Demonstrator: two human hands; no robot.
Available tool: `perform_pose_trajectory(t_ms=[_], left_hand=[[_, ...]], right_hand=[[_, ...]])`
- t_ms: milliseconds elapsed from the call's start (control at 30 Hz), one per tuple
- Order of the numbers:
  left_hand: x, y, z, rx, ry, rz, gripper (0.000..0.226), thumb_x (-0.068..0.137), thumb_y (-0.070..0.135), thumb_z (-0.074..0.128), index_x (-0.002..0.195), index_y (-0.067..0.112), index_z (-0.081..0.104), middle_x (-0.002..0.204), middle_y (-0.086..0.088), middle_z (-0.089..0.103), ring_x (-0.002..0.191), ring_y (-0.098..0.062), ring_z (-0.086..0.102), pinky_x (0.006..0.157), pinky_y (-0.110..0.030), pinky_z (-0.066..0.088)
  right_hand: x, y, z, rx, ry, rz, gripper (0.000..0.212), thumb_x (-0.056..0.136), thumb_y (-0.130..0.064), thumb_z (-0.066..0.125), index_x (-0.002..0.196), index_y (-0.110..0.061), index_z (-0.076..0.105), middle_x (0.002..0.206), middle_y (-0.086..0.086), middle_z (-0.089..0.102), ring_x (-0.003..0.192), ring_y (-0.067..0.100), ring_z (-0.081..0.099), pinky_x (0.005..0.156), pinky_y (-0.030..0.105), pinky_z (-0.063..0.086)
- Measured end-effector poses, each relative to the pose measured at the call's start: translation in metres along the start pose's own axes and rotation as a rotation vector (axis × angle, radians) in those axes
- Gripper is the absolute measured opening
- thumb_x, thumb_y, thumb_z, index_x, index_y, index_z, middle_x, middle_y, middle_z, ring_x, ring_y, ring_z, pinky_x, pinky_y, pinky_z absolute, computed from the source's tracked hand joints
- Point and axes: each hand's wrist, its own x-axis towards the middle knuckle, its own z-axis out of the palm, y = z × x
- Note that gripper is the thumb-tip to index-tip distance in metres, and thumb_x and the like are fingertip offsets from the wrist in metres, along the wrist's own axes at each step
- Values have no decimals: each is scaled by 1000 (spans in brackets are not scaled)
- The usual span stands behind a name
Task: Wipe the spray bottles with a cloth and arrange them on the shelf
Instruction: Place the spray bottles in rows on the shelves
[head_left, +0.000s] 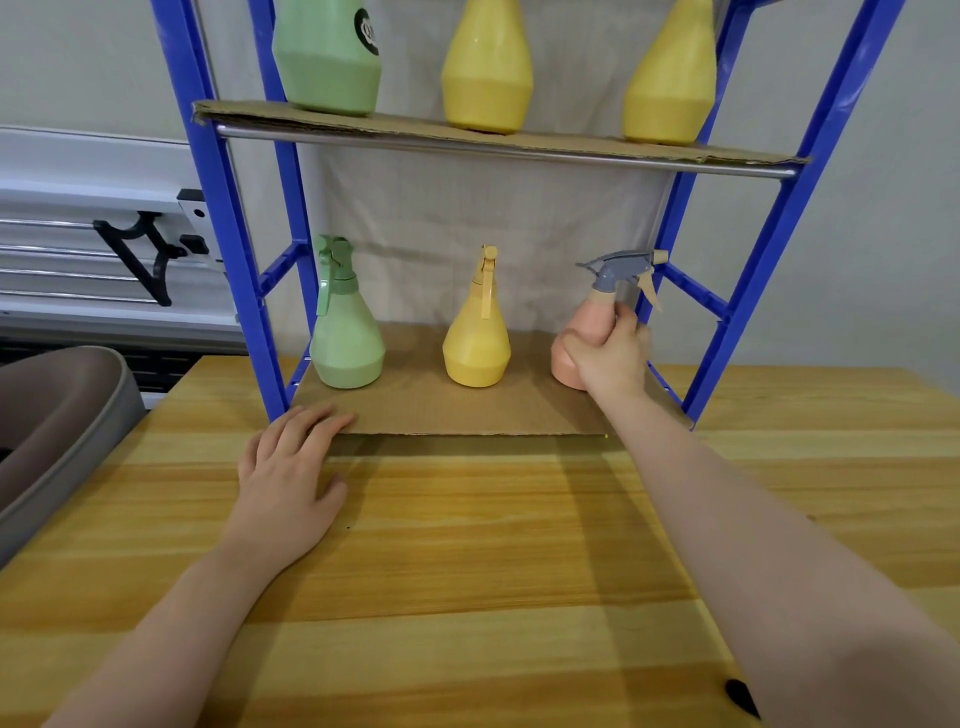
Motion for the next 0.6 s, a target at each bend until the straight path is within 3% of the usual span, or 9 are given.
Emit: perform_pose_trajectory(t_ms=[133, 267, 367, 600], left_hand=[[-1, 1, 0, -5, 7, 5, 71, 78, 18, 69, 142, 33, 41, 147, 8, 38, 140, -20, 25, 115, -46, 17], [0, -1, 0, -6, -4, 12, 72, 78, 18, 69, 142, 34, 40, 146, 8, 38, 141, -19, 25, 115, -46, 16], [0, -1, 0, -11, -4, 11, 73, 78, 17, 70, 142, 33, 41, 146, 7, 39, 141, -20, 26, 115, -49, 18], [-1, 1, -1, -19, -7, 0, 71, 78, 17, 70, 142, 33, 41, 146, 6, 39, 141, -21, 26, 115, -49, 18]], right_hand=[[-2, 2, -4, -25, 90, 24, 81, 70, -56, 74, 132, -12, 45, 130, 12, 47, 122, 33, 46, 102, 51, 42], [-6, 12, -6, 164, -48, 14, 74, 75, -43, 64, 139, -18, 37, 129, 5, 52, 118, 27, 54, 99, 48, 48], [-10, 16, -10, 119, -96, -35, 75, 72, -44, 65, 138, -22, 36, 126, 2, 53, 113, 24, 56, 95, 47, 51], [-3, 17, -18, -10, -39, -56, 77, 78, -46, 67, 140, -13, 35, 128, 10, 47, 112, 31, 56, 90, 50, 53]])
